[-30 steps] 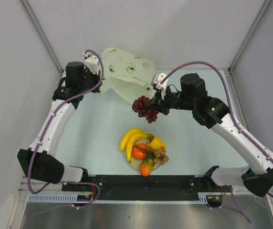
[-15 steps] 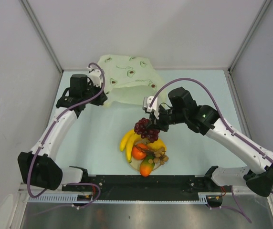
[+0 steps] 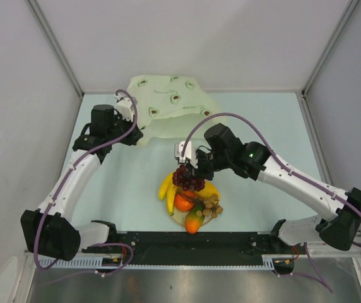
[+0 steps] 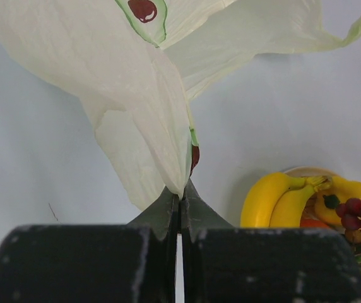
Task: Take the fake fruits out of the plastic bag
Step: Place the fake fruit on the plate.
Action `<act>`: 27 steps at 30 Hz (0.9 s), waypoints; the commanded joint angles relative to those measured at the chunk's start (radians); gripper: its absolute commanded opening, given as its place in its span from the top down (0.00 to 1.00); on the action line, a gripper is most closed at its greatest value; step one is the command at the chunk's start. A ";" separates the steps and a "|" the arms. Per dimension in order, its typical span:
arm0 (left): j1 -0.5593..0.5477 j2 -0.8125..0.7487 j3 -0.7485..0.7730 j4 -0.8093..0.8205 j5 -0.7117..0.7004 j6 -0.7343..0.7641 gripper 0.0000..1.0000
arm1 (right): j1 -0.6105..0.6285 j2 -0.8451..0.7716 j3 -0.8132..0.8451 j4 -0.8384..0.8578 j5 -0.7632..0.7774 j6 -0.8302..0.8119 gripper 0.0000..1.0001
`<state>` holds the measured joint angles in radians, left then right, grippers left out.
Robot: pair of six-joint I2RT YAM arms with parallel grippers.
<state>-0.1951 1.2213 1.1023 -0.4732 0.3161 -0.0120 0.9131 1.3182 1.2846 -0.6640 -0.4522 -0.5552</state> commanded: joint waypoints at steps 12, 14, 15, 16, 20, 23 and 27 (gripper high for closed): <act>-0.001 -0.103 -0.071 0.064 0.041 -0.032 1.00 | 0.056 0.056 0.005 0.024 0.026 -0.043 1.00; -0.003 -0.108 -0.076 0.068 0.046 -0.034 1.00 | 0.059 0.064 0.004 0.020 0.024 -0.043 1.00; -0.003 -0.112 -0.078 0.070 0.046 -0.034 1.00 | 0.063 0.064 0.004 0.018 0.023 -0.043 1.00; -0.001 -0.115 -0.081 0.071 0.046 -0.034 0.99 | 0.064 0.065 0.002 0.017 0.023 -0.041 1.00; -0.001 -0.124 -0.090 0.073 0.048 -0.034 1.00 | 0.072 0.081 -0.008 0.018 0.021 -0.041 1.00; -0.001 -0.134 -0.099 0.077 0.054 -0.039 1.00 | 0.082 0.096 -0.013 0.029 0.015 -0.032 1.00; -0.003 -0.154 -0.113 0.079 0.061 -0.043 1.00 | 0.101 0.127 -0.013 0.049 0.018 -0.023 0.99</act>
<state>-0.1951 1.1118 1.0035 -0.4278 0.3477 -0.0292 0.9947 1.4235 1.2682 -0.6617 -0.4271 -0.5808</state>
